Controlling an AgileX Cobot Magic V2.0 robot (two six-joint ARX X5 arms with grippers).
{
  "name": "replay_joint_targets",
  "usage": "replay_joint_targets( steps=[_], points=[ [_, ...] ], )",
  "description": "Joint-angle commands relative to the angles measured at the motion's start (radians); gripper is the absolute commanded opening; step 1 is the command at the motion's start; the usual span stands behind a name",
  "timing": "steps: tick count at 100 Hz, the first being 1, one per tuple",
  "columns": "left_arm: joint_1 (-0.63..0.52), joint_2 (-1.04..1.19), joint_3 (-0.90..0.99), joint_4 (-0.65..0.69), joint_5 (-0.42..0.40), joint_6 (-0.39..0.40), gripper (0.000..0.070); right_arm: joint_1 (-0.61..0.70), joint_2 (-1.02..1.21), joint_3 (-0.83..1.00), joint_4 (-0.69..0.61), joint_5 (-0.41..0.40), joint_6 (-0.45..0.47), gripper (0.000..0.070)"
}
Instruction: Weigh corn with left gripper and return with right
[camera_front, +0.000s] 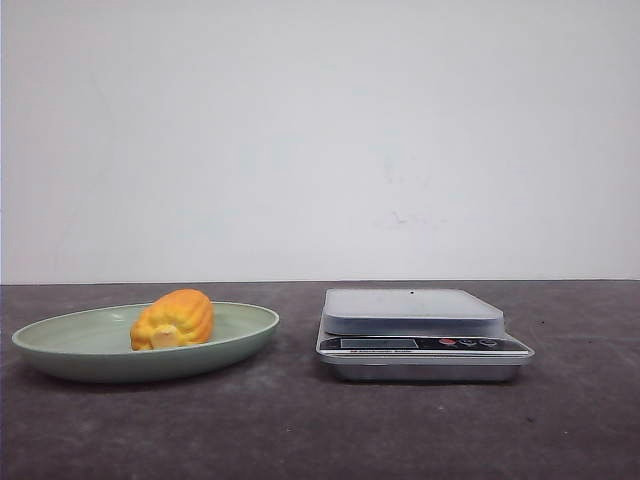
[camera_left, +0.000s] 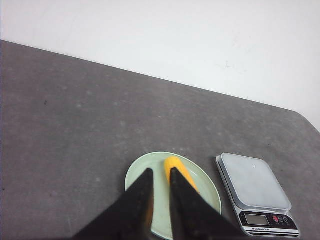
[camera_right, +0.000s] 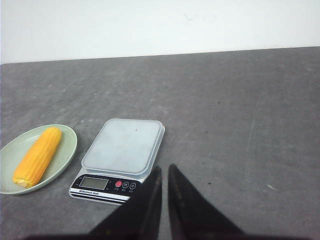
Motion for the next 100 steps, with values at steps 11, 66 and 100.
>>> replay_joint_targets(
  steps=[11, 66, 100],
  points=[
    [0.026, -0.005, -0.007, 0.024, -0.003, 0.044, 0.0026, 0.004, 0.001, 0.011, 0.011, 0.000, 0.010, 0.0014],
    [0.481, -0.177, -0.752, 0.734, 0.217, 0.233, 0.0027, 0.004, 0.000, 0.011, 0.011, 0.002, 0.010, 0.0014],
    [0.483, -0.178, -0.860, 0.733, 0.244, 0.249, 0.0027, 0.004, 0.000, 0.011, 0.012, 0.000, 0.010, 0.0014]
  ],
)
